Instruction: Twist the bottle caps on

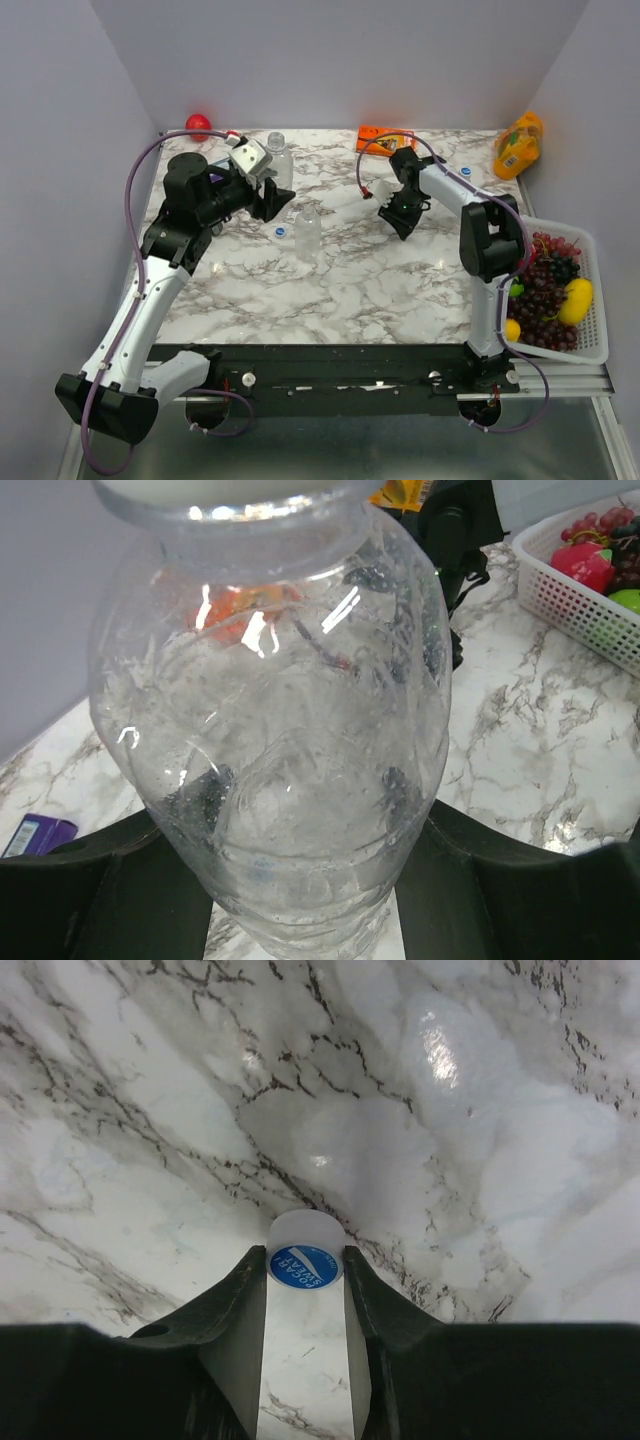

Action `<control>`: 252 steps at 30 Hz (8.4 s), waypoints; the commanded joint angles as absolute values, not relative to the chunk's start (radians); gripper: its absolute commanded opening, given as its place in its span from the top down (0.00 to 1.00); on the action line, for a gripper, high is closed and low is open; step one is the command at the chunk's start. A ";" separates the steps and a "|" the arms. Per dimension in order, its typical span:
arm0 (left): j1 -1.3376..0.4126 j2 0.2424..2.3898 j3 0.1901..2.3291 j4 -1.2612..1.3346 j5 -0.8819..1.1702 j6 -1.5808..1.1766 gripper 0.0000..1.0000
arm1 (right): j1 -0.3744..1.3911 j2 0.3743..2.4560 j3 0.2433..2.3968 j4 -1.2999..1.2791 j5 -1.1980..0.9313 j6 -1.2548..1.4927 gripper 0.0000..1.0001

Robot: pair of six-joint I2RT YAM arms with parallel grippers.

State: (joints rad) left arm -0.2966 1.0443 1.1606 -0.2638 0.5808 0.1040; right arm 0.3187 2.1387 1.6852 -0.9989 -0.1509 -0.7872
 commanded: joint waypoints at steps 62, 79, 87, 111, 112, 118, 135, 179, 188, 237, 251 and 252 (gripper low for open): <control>-0.919 1.328 1.023 -0.189 0.423 0.569 1.00 | 0.755 1.236 1.595 -1.307 -0.417 -1.080 0.67; -0.917 1.310 0.985 -0.135 0.413 0.546 1.00 | 0.755 1.281 1.617 -1.339 -0.403 -1.017 0.68; -0.917 1.325 1.000 -0.141 0.428 0.555 1.00 | 0.755 1.310 1.655 -1.328 -0.420 -0.996 0.67; -0.905 1.236 0.824 0.158 0.333 0.238 1.00 | 0.756 1.469 1.770 -1.390 -0.399 -0.594 0.65; -0.905 1.236 0.813 0.161 0.337 0.229 1.00 | 0.756 1.486 1.788 -1.397 -0.394 -0.582 0.65; -0.904 1.224 0.764 0.187 0.331 0.155 1.00 | 0.756 1.523 1.862 -1.445 -0.405 -0.552 0.49; -0.835 1.197 0.689 0.204 0.449 0.003 1.00 | 0.752 1.267 1.745 -1.272 -0.469 -0.650 0.00; -0.701 1.200 0.795 0.223 0.561 -0.109 1.00 | 0.752 1.284 1.575 -1.374 -0.448 -0.673 0.04; -0.724 1.207 0.802 0.083 0.603 0.092 1.00 | 0.703 1.402 1.906 -1.264 -0.462 -0.577 0.05; -0.693 1.190 0.808 0.078 0.660 0.199 1.00 | 0.701 1.448 1.759 -1.261 -0.466 -0.665 0.09; -0.699 1.149 0.799 -0.018 0.670 0.311 1.00 | 0.647 1.420 1.885 -1.437 -0.643 -1.095 0.10; -0.699 1.150 0.801 -0.021 0.667 0.313 1.00 | 0.647 1.424 1.882 -1.440 -0.641 -1.110 0.11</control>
State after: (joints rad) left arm -0.6960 1.1709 0.8036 0.0017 0.6411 0.2695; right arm 0.6460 1.4216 1.9038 -1.3113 -0.5888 -0.9623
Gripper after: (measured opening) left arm 0.665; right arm 0.909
